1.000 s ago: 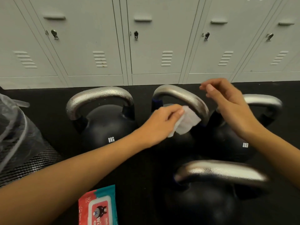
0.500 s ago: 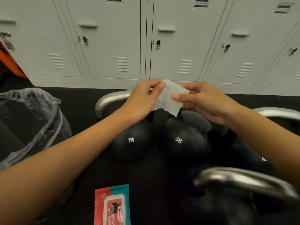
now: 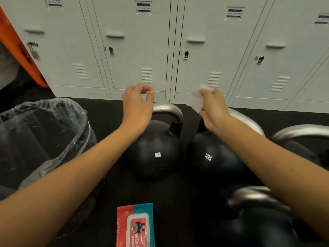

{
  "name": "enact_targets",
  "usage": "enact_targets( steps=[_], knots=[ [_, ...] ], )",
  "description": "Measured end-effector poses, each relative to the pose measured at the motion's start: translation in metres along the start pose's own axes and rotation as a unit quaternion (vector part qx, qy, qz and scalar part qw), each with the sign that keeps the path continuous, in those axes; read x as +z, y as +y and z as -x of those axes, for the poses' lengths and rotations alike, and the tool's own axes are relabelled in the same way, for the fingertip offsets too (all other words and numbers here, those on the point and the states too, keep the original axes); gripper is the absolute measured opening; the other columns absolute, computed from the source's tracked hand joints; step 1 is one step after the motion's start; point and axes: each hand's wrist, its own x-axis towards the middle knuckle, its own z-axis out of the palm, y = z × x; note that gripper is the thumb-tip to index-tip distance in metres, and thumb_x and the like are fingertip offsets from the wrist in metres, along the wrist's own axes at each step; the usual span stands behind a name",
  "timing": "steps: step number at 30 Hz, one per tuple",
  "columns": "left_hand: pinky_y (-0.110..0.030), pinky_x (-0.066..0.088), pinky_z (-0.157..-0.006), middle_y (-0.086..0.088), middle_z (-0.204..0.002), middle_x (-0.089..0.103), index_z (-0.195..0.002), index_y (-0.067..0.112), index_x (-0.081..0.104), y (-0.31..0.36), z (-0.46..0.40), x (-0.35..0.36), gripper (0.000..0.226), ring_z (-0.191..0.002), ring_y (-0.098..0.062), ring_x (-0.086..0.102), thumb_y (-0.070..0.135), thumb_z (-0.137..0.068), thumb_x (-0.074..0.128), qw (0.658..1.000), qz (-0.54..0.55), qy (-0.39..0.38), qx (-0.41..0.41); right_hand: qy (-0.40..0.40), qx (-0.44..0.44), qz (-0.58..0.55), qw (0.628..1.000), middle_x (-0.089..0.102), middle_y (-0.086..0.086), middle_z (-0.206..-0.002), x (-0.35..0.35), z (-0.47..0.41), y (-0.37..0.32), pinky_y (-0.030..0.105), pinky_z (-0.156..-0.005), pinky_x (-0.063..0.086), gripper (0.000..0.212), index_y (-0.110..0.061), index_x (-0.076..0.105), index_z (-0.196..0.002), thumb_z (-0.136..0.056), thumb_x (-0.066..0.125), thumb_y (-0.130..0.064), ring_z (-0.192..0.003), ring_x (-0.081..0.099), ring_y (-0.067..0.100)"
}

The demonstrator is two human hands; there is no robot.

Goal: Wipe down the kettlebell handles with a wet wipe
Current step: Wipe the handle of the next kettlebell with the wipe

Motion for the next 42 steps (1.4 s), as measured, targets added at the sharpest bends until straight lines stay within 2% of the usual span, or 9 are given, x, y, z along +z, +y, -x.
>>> enact_targets(
  steps=[4,9,14,20,26,29,36,39,42],
  knots=[
    [-0.025,0.027,-0.104,-0.003,-0.130,0.040,-0.126,0.020,0.052,-0.024,0.031,-0.007,0.030,-0.122,-0.013,0.032,0.030,-0.098,0.048,0.995,-0.088,0.043,0.019,-0.023,0.005,0.079,0.997,0.052,0.004,-0.092,0.016,0.005,0.030,0.033,-0.073,0.042,0.013,-0.019,0.048,-0.106,-0.101,0.039,-0.027,-0.085,0.048,0.021],
    [-0.030,0.020,-0.111,-0.008,-0.146,0.024,-0.144,0.015,0.031,-0.049,0.052,-0.014,0.057,-0.137,-0.021,0.019,0.036,-0.096,0.050,0.992,-0.111,0.058,-0.017,-0.001,0.097,0.000,0.995,0.045,0.002,-0.140,0.037,0.010,0.038,0.036,-0.109,0.028,0.064,-0.022,0.034,-0.150,-0.101,0.019,-0.059,-0.129,0.042,0.022],
    [-0.032,0.016,-0.112,-0.006,-0.153,0.015,-0.150,0.017,0.018,-0.059,0.057,-0.012,0.071,-0.141,-0.020,0.012,0.041,-0.094,0.053,0.992,-0.060,0.029,-0.103,0.030,0.165,0.002,0.986,0.057,0.009,-0.125,0.045,0.004,0.039,0.031,-0.087,0.038,0.057,-0.014,0.045,-0.143,-0.104,0.026,-0.050,-0.109,0.053,0.023],
    [-0.030,0.018,-0.110,-0.003,-0.152,0.019,-0.151,0.017,0.014,-0.062,0.061,-0.007,0.083,-0.140,-0.018,0.013,0.040,-0.088,0.063,0.992,-0.027,-0.023,-0.119,0.032,0.228,-0.042,0.972,0.055,0.006,-0.112,0.045,0.008,0.067,0.032,-0.084,0.035,0.042,-0.015,0.052,-0.136,-0.101,0.043,-0.036,-0.099,0.049,0.020],
    [-0.022,0.028,-0.097,-0.001,-0.133,0.040,-0.140,0.018,0.035,-0.071,0.055,-0.008,0.056,-0.113,-0.005,0.031,0.030,-0.091,0.062,0.995,-0.037,0.020,-0.087,0.088,0.256,-0.135,0.953,0.058,0.007,-0.094,0.053,0.013,0.083,0.032,-0.074,0.041,0.022,-0.014,0.062,-0.103,-0.098,0.044,-0.027,-0.075,0.050,0.018],
    [-0.022,0.030,-0.093,-0.002,-0.126,0.044,-0.135,0.017,0.041,-0.077,0.054,-0.008,0.046,-0.110,-0.006,0.035,0.028,-0.093,0.058,0.996,-0.047,0.036,-0.070,0.117,0.237,-0.120,0.957,0.046,0.002,-0.078,0.059,0.014,0.071,0.027,-0.056,0.030,0.018,-0.017,0.055,-0.088,-0.097,0.041,-0.025,-0.063,0.036,0.014],
    [-0.020,0.030,-0.084,-0.007,-0.123,0.046,-0.131,0.013,0.044,-0.079,0.055,0.009,0.041,-0.109,-0.018,0.041,0.023,-0.094,0.057,0.989,-0.073,0.104,-0.069,0.119,0.160,-0.109,0.974,0.055,0.000,-0.092,0.064,0.022,0.060,0.025,-0.070,0.034,0.014,-0.021,0.056,-0.102,-0.098,0.049,-0.033,-0.081,0.046,0.010],
    [-0.022,0.033,-0.085,-0.009,-0.122,0.048,-0.129,0.009,0.045,-0.074,0.053,0.014,0.041,-0.109,-0.021,0.043,0.019,-0.093,0.060,0.986,-0.072,0.126,-0.083,0.117,0.163,-0.117,0.973,0.058,-0.002,-0.102,0.062,0.030,0.070,0.028,-0.084,0.035,0.033,-0.020,0.060,-0.124,-0.099,0.050,-0.037,-0.098,0.052,0.014],
    [-0.030,0.039,-0.089,-0.012,-0.120,0.050,-0.127,0.007,0.047,-0.075,0.052,0.014,0.040,-0.108,-0.025,0.045,0.017,-0.091,0.062,0.986,-0.074,0.131,-0.078,0.112,0.197,-0.171,0.959,0.062,0.002,-0.119,0.061,0.033,0.074,0.025,-0.080,0.045,0.027,-0.015,0.061,-0.118,-0.103,0.044,-0.031,-0.109,0.058,0.020]
  ],
)
